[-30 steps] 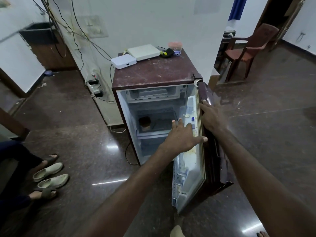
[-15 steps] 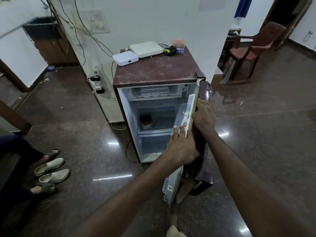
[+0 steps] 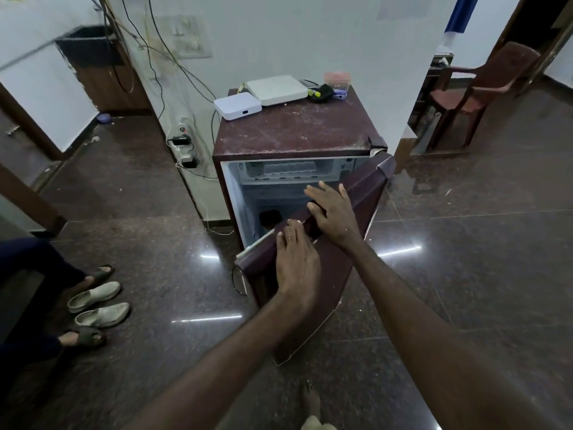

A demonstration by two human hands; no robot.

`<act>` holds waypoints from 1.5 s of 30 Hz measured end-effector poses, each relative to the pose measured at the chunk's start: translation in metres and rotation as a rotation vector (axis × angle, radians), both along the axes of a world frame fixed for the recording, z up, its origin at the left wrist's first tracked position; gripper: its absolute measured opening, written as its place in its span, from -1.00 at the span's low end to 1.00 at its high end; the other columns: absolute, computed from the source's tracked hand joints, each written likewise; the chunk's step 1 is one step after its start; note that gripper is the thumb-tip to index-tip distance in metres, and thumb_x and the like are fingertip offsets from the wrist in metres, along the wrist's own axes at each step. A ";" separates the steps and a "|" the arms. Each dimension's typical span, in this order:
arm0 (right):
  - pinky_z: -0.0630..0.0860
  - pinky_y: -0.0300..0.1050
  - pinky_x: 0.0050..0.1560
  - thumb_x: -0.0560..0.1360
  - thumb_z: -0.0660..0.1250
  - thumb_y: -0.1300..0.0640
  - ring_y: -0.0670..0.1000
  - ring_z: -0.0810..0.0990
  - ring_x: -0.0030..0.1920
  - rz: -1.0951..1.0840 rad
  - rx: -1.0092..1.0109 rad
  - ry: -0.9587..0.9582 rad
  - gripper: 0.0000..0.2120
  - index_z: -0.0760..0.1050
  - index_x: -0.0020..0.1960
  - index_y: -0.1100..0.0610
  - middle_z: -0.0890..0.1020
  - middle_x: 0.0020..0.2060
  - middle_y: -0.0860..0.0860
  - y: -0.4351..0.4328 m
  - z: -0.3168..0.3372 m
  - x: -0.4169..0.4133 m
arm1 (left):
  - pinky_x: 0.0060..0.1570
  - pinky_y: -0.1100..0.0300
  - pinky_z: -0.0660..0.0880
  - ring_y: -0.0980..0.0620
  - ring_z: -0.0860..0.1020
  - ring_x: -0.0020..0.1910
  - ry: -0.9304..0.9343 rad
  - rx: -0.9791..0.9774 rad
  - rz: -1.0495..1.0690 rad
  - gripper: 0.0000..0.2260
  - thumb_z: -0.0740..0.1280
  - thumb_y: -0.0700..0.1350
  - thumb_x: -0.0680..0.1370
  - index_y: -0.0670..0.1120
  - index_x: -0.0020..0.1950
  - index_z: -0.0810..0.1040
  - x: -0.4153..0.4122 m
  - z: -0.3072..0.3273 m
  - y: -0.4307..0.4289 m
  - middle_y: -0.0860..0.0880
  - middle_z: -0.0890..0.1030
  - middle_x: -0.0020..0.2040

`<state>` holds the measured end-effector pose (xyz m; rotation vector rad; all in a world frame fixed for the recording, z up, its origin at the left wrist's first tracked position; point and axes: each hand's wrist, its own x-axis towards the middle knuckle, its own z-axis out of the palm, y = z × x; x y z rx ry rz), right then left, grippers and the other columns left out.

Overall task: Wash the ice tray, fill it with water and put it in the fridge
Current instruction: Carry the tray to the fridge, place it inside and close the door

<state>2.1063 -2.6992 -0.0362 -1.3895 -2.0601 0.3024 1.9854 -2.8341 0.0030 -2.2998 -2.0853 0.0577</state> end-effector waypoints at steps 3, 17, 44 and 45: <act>-0.19 0.16 0.63 0.65 0.02 -0.21 -0.01 0.06 0.67 0.084 0.008 -0.154 -0.39 0.27 0.64 -0.02 0.28 0.62 -0.10 0.012 0.000 -0.008 | 0.55 -0.19 0.28 -0.31 0.24 0.54 0.069 0.072 0.085 -0.38 0.24 -0.24 0.67 -0.41 0.62 0.02 -0.011 -0.007 0.021 -0.39 0.18 0.54; -0.32 0.26 0.61 0.71 -0.18 -0.30 0.07 -0.42 0.63 -0.010 -0.026 -0.341 -0.35 -0.25 0.69 -0.08 -0.31 0.66 -0.12 0.068 -0.005 -0.066 | 0.64 -0.20 -0.03 -0.27 -0.31 0.65 0.027 0.138 0.077 0.16 0.53 0.02 0.45 -0.26 0.65 -0.31 -0.088 -0.042 0.116 -0.31 -0.39 0.63; 0.05 0.21 0.63 0.73 0.03 -0.26 0.01 0.06 0.68 -0.214 0.213 -0.297 -0.36 0.17 0.67 0.08 0.20 0.66 -0.02 0.115 -0.031 -0.096 | 0.42 -0.02 0.46 -0.05 0.48 0.49 -0.412 0.567 0.013 -0.46 0.32 -0.19 0.47 -0.15 0.47 0.54 -0.127 -0.044 0.202 -0.15 0.54 0.47; 0.06 0.22 0.62 0.72 0.06 -0.26 0.02 0.13 0.66 -0.237 0.219 -0.268 -0.38 0.24 0.65 0.09 0.27 0.64 -0.01 0.114 -0.030 -0.099 | 0.20 0.01 0.58 -0.04 0.65 0.27 -0.425 0.628 0.034 -0.59 0.36 -0.20 0.47 -0.10 0.32 0.67 -0.133 -0.036 0.209 -0.10 0.69 0.28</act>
